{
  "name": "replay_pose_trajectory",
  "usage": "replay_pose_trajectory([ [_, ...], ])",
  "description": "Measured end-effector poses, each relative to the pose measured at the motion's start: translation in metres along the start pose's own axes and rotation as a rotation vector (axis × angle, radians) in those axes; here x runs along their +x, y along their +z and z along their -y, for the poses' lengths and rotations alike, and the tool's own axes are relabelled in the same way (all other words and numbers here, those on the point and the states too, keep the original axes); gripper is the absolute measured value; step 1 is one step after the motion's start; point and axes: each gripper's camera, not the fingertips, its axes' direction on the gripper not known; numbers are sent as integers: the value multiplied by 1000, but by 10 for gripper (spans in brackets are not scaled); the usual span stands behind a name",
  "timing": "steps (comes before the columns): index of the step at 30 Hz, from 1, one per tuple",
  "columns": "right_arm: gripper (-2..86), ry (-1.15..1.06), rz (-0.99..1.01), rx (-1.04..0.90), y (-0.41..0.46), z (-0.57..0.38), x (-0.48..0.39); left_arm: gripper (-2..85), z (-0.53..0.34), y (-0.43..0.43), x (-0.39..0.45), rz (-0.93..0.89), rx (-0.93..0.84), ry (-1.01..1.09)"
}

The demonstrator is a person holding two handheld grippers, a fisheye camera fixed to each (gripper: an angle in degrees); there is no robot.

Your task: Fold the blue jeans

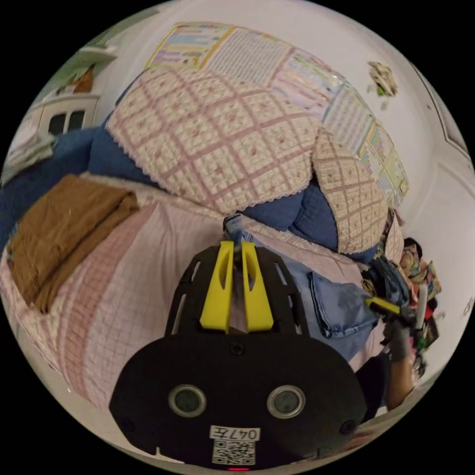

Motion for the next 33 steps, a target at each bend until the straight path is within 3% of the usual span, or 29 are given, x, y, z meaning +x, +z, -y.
replay_pose_trajectory([
  [5, -8, -125, -184, 250, -19, 37, -41, -1, -1, -44, 38, 91, 235, 180],
  [9, -1, -185, -172, 356, -8, 55, -60, 12, -17, -67, 8, 169, 305, 56],
  [13, 73, -142, -125, 82, 35, 72, -66, 98, -41, -39, -72, 267, 47, -254],
  [16, 78, -121, -26, 147, 28, 69, -72, 115, -76, -60, -94, 163, 195, -371],
  [19, 70, -318, 194, 157, 22, 75, -104, 103, -92, -61, -73, 164, 277, -319],
  [22, 71, -520, 270, 67, 33, 86, -146, 96, -92, -20, -48, 123, 182, -193],
  [26, 69, -679, 194, -19, 53, 93, -181, 91, -95, 35, -25, -50, 30, -99],
  [33, 20, -724, 169, -35, 70, 109, -179, 66, -93, 83, -14, -40, -63, -41],
])
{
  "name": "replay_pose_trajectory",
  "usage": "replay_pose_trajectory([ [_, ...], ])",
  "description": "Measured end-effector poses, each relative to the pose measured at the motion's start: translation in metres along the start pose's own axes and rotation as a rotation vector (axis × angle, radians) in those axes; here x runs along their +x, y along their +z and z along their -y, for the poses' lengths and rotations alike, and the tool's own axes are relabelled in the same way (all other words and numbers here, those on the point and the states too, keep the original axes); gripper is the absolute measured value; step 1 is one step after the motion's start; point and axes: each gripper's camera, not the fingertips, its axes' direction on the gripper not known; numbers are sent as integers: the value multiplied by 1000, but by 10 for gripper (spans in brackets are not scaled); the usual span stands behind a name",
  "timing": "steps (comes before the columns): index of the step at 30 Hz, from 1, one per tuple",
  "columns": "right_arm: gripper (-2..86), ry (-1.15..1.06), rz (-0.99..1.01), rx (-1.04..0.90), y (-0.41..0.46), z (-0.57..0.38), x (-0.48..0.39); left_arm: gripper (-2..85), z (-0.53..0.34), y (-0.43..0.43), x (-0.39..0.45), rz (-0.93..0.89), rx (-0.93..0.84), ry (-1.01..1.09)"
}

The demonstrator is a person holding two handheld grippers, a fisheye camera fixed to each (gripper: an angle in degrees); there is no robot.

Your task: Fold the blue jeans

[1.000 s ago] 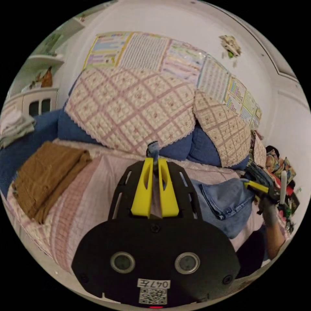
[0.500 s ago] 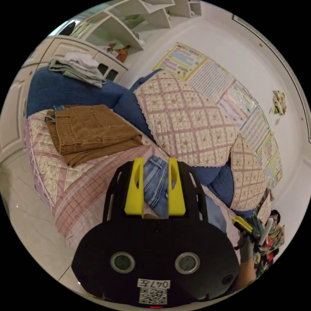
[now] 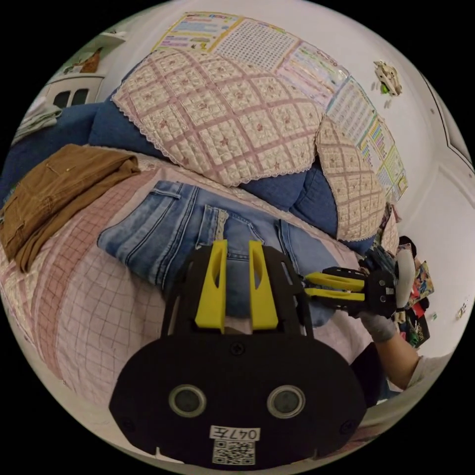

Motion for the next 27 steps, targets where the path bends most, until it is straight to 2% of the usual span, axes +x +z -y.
replay_pose_trajectory([
  [5, 2, 228, 118, 158, -26, -25, 56, 50, 2, 26, -9, -118, -23, -40],
  [9, -1, 504, 157, 288, -55, -83, 129, 47, 4, 38, -5, -108, -25, -50],
  [13, -1, 785, 40, 354, -82, -166, 196, 46, 7, 50, 1, -78, -25, -66],
  [15, -1, 878, -56, 335, -92, -202, 216, 47, 8, 53, 6, -72, -18, -54],
  [18, 3, 1013, -213, 203, -97, -257, 240, 48, 12, 63, 15, -62, -30, -37],
  [24, 43, 1181, -58, -74, -46, -327, 256, 48, 19, 82, 24, -64, -54, -41],
  [27, 65, 1281, -91, 33, -57, -341, 255, 47, 21, 87, 25, -80, -44, -54],
])
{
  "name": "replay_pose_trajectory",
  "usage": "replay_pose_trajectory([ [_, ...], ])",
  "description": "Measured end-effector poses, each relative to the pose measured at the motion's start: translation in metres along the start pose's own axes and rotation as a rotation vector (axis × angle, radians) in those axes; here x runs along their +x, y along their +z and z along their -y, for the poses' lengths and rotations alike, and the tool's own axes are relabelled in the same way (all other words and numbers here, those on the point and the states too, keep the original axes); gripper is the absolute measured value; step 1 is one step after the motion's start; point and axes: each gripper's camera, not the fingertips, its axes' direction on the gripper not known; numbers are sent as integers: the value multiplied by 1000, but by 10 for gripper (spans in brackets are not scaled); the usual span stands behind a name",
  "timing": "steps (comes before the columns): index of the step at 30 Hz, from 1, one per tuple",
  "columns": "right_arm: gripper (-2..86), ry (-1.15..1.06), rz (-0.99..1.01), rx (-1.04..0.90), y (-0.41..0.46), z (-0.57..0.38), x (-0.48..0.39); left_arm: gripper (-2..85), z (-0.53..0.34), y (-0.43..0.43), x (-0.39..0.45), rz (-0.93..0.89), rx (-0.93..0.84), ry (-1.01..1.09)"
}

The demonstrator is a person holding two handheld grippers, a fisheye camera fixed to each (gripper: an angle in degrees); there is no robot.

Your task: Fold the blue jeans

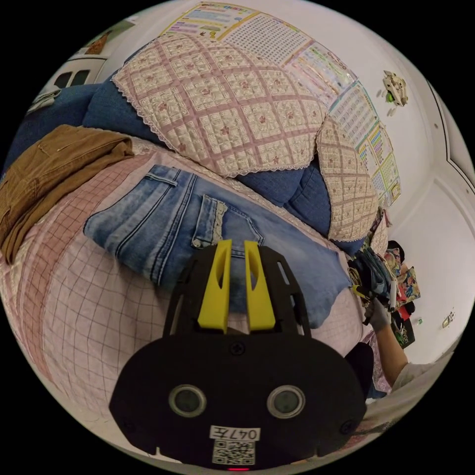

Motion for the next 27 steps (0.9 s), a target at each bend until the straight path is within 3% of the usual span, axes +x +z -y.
replay_pose_trajectory([
  [5, 67, -15, -31, 193, -32, 3, -9, 46, 6, 12, 5, -21, -5, -10],
  [8, 53, -105, 64, 266, -40, 2, -28, 46, 10, 19, 14, -9, -16, 11],
  [13, 17, -327, 371, 180, -9, 5, -67, 42, 16, 30, 26, 12, -33, 36],
  [23, -12, -155, 604, 102, 26, 11, -35, 27, 30, 49, 31, -8, -77, 7],
  [27, -4, -218, 593, 94, 23, 11, -44, 28, 34, 54, 37, -2, -90, 22],
])
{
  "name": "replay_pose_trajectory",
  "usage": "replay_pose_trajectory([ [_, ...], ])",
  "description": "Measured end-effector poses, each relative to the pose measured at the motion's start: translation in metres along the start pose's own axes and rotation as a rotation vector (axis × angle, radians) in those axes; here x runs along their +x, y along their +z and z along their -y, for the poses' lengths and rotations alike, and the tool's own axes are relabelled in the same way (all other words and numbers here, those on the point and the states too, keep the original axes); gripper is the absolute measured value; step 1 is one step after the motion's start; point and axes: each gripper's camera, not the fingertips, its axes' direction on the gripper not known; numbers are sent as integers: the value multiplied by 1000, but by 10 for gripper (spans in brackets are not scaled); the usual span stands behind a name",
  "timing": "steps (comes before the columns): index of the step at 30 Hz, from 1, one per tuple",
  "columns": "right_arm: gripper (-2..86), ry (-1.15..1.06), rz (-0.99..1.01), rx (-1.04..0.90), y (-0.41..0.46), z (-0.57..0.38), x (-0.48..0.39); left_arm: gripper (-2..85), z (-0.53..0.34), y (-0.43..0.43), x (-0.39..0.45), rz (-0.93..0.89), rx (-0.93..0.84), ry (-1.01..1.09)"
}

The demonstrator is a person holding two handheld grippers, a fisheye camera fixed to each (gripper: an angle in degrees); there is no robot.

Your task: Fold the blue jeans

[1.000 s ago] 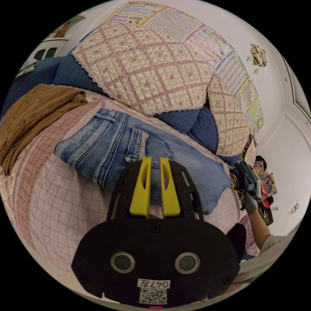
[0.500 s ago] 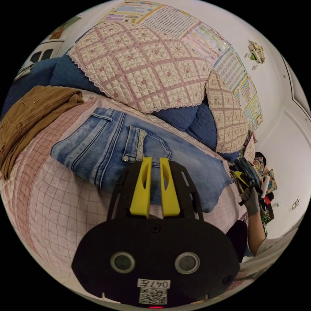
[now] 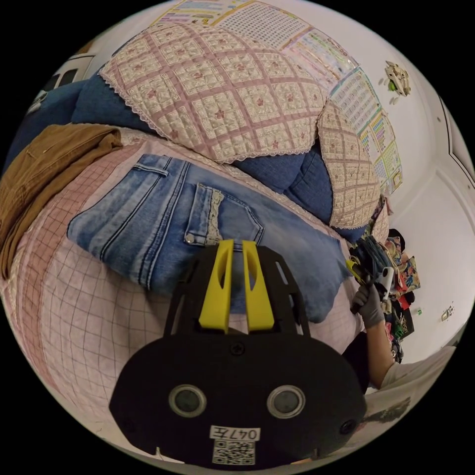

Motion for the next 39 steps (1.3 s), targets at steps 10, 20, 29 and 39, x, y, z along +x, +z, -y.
replay_pose_trajectory([
  [10, 55, -452, -478, -61, 6, 38, -50, -7, 7, 2, 1, -46, -11, 3],
  [20, 44, -762, -634, -584, 90, 86, -39, -10, 10, 1, 6, -57, -49, 41],
  [29, -11, -791, -507, -676, 82, 66, -44, -9, 4, -9, 1, -61, -74, 45],
  [39, -13, -958, -439, -262, -52, -90, -125, 89, -26, -54, -41, -268, 108, -117],
])
